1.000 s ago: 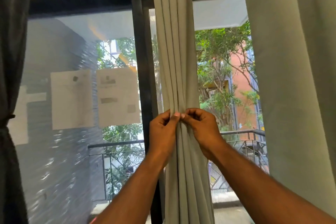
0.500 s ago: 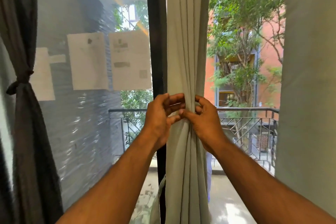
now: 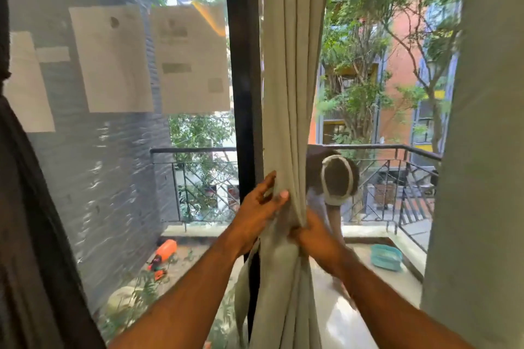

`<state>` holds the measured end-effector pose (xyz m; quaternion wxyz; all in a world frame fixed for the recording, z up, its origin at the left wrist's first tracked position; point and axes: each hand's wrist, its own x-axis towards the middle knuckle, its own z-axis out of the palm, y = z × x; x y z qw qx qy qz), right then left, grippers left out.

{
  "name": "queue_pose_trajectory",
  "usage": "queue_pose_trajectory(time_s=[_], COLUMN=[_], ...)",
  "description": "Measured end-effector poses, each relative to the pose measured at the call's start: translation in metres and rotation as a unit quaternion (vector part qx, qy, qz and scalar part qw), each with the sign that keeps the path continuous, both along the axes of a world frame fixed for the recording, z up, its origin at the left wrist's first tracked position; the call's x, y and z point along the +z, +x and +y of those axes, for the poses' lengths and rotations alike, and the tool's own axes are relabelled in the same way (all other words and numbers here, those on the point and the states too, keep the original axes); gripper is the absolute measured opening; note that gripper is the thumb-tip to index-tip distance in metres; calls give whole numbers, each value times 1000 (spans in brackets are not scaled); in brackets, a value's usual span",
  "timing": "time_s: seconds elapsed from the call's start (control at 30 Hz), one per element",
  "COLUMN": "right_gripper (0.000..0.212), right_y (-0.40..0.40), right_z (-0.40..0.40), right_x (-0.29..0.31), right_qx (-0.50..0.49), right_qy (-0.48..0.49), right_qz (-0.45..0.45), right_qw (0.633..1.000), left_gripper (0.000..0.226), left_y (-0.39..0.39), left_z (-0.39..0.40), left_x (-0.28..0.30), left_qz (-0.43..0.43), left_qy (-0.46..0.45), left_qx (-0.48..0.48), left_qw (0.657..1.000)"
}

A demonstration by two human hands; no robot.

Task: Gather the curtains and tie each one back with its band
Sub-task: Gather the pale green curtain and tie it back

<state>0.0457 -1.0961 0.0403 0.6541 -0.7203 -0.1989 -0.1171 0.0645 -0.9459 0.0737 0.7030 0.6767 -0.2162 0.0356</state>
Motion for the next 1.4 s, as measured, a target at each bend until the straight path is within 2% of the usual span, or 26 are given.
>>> queue_pose_trajectory(time_s=[0.1,0.17,0.2,0.3,0.33,0.4,0.47,0.53,0.57,0.63,0.7,0.77,0.8,0.87,0.9,0.97,1.03,1.1,1.2,1.3,1.37,1.4], right_gripper=[57,55,55,50,49,66,78,81,75,48,38,40,39,33,35,44,48,50,49,58,63,65], right_y=[14,16,16,14,11,7,3,5,6,9,10,12,14,22,26,35,40,44,48,48,47,47], right_z=[-18,-19,-18,-13,-12,-11,-10,-10,-9,-9,-12,-18,-21,-24,-24,-22,-20,-19,-15,-7,-2,0], right_x=[0,-3,-5,-17,-21,-32,-41,-47,-47,-50,-56,-70,-78,-95,-100,-104,-105,-105,-106,-104,-101,-99], right_qx=[104,155,169,192,194,193,192,213,226,258,273,212,140,-1,-19,37,118,142,145,184,215,220], right_qy=[95,133,151,197,208,213,201,196,194,174,168,161,147,131,134,141,159,193,205,187,175,165], right_qz=[150,221,241,257,259,274,294,297,295,291,288,269,253,217,200,181,189,193,183,208,231,238], right_qw=[979,954,944,927,923,918,914,910,908,905,902,926,946,967,970,973,962,952,951,942,933,931], left_gripper=[93,92,83,56,57,67,65,65,68,77,77,58,50,46,50,60,54,50,78,104,118,115], left_y=[12,15,16,19,21,27,30,31,31,30,27,29,31,32,32,30,28,24,24,26,24,23], left_z=[12,16,17,18,20,22,21,17,16,11,6,4,3,2,0,-6,-12,-12,-1,14,19,21], left_x=[-17,-27,-32,-43,-45,-48,-53,-60,-64,-72,-75,-78,-79,-81,-82,-81,-80,-80,-86,-88,-87,-88], left_qz=[-34,-26,-14,20,27,44,59,84,102,144,162,141,132,142,169,213,185,110,5,-26,-6,22], left_qy=[5,7,1,-20,-30,-50,-54,-55,-64,-89,-116,-148,-158,-169,-170,-166,-124,-20,159,259,249,220], left_qx=[-29,-38,-46,-65,-62,-61,-89,-119,-135,-163,-167,-133,-116,-112,-117,-121,-55,54,138,117,73,40], left_qw=[999,999,999,997,997,996,993,988,984,972,966,970,972,969,964,955,973,992,978,958,966,974])
